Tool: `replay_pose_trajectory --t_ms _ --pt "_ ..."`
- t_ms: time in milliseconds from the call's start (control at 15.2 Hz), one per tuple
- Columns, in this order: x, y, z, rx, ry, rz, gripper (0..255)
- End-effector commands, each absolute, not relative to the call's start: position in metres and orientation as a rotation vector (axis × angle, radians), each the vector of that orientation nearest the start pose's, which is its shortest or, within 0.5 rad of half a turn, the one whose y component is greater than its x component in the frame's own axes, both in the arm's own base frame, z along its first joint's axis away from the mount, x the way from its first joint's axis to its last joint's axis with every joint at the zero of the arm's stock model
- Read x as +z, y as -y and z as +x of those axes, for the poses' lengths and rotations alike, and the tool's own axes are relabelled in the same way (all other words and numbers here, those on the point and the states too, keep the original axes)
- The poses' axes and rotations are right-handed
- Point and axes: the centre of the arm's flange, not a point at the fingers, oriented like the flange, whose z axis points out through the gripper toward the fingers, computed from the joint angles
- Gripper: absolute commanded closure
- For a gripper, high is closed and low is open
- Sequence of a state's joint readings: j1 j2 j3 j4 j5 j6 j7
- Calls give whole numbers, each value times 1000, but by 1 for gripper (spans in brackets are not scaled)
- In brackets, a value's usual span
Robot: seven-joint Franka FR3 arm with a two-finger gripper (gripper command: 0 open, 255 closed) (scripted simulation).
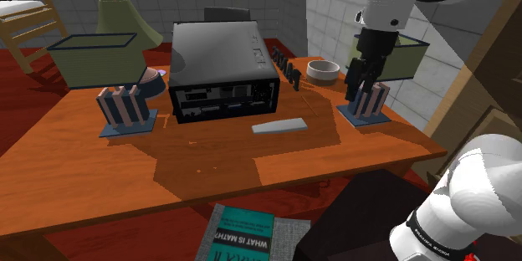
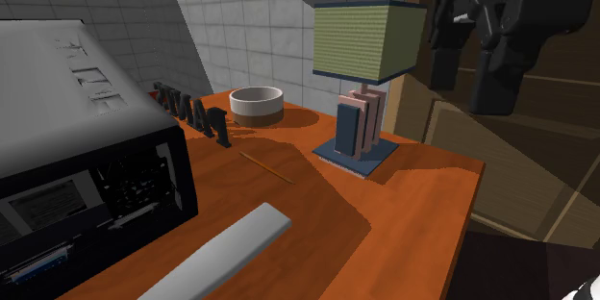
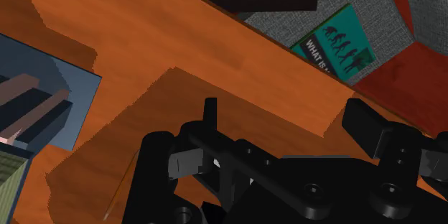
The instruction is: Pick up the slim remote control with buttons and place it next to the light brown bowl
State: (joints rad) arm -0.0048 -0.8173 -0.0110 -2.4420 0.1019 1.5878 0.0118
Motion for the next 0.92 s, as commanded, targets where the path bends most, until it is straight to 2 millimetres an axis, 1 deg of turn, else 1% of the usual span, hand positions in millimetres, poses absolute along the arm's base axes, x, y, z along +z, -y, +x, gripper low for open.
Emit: replay_pose_trajectory --t_ms 0,264,462,858 --pt "562 -5 298 56 -42 -3031 0" --pt "528 5 336 48 231 -3041 0" --pt "503 8 366 42 437 -3034 0" --pt "454 4 427 30 847 -2977 0"
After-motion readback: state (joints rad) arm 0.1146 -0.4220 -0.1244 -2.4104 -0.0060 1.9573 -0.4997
